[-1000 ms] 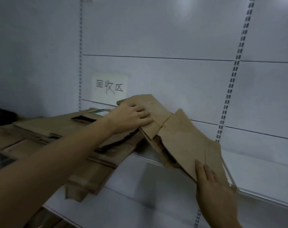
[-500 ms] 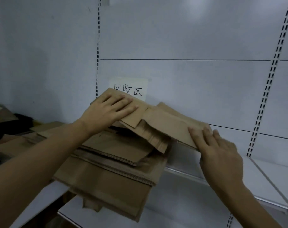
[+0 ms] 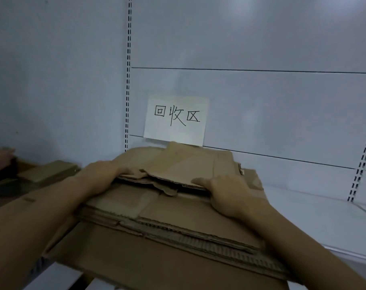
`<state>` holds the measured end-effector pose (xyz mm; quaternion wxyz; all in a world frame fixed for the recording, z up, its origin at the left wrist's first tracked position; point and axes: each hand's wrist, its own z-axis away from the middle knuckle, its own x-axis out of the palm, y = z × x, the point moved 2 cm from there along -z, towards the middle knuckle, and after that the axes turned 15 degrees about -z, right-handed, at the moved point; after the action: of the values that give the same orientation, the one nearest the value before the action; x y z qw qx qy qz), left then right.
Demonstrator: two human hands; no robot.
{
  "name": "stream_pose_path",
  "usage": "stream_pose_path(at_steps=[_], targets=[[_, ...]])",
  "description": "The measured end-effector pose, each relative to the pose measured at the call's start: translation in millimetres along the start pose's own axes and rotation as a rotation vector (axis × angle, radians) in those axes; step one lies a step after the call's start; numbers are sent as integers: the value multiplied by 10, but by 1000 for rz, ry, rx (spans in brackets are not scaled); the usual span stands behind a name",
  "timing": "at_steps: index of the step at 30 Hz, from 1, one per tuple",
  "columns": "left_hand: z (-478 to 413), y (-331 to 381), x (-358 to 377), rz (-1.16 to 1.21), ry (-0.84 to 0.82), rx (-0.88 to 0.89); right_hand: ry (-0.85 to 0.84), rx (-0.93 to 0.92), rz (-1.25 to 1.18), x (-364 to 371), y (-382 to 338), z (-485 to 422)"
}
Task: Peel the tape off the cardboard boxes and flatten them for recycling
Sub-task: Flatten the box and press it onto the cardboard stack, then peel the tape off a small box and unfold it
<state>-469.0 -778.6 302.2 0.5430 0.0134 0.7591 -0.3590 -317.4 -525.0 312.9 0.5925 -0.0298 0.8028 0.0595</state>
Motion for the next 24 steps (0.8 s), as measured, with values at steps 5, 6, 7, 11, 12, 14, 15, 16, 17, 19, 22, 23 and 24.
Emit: stream_pose_path(at_steps=[5, 6, 7, 11, 12, 14, 15, 16, 17, 19, 22, 23, 24], targets=[[-131, -91, 108, 56, 36, -17, -2, 8, 46, 17, 8, -60], [-125, -74, 121, 62, 35, -14, -17, 15, 62, 47, -2, -40], [-119, -61, 138, 89, 11, -11, -32, 25, 56, 73, -8, -15], [-34, -87, 21, 739, -210, 132, -157, 154, -185, 71, -3, 30], [25, -17, -70, 933, -224, 138, -205, 194, -258, 90, -13, 36], [122, 180, -265, 1160, -128, 131, -248, 233, -326, 119, -62, 60], [155, 326, -363, 1156, -55, 125, -238, 238, -357, 107, -86, 79], [184, 498, -476, 1122, 30, 121, -205, 240, -414, 73, -104, 108], [214, 678, -605, 1083, 140, 127, -145, 234, -494, 35, -96, 143], [296, 961, -855, 965, 413, 170, 13, 228, -658, -81, -30, 274], [609, 1283, -1149, 846, 650, 286, 298, 151, -758, -236, 65, 681], [756, 1424, -1228, 803, 707, 335, 391, 118, -775, -269, 65, 858], [891, 1561, -1292, 767, 774, 382, 465, 75, -772, -278, 62, 1042]])
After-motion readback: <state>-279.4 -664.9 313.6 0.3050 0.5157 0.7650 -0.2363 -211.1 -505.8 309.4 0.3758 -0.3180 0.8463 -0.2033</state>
